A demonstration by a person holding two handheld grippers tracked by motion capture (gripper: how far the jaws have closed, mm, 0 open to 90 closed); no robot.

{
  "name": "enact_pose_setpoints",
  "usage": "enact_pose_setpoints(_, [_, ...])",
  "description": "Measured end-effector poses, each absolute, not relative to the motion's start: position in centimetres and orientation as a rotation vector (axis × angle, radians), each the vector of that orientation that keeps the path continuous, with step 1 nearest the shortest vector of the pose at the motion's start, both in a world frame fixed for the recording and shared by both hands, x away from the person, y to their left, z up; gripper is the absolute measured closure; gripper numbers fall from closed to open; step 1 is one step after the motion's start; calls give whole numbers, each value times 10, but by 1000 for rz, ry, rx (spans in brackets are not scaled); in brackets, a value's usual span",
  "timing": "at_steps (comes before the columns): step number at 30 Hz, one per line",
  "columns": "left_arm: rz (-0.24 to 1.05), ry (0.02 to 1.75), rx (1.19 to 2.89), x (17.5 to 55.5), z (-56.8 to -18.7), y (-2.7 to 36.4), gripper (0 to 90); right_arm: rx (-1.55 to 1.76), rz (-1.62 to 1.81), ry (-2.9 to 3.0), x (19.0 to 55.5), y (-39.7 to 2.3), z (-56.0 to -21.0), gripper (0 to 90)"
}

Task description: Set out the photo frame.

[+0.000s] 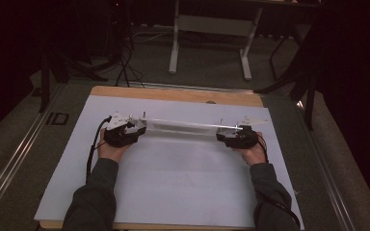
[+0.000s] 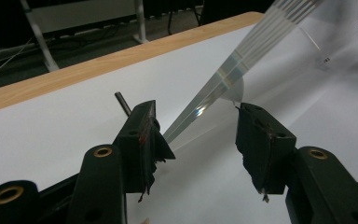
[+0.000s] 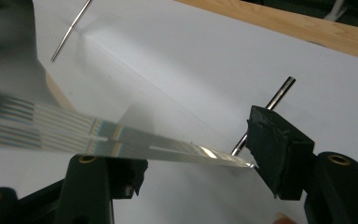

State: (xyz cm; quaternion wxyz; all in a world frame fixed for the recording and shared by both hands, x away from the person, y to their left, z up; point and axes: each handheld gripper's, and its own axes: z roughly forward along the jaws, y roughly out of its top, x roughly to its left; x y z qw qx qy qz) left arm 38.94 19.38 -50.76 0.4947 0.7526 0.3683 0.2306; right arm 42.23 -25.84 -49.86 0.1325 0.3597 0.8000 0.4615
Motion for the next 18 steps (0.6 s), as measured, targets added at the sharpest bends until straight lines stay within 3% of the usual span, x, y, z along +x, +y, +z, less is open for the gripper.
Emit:
enact_pose_setpoints(9, [555, 911, 1809, 391, -507, 193, 491, 1058, 1356, 2282, 422, -257, -497, 333])
enact_pose_setpoints(18, [551, 919, 1802, 393, -506, 193, 491, 1011, 1381, 2207, 415, -255, -499, 370])
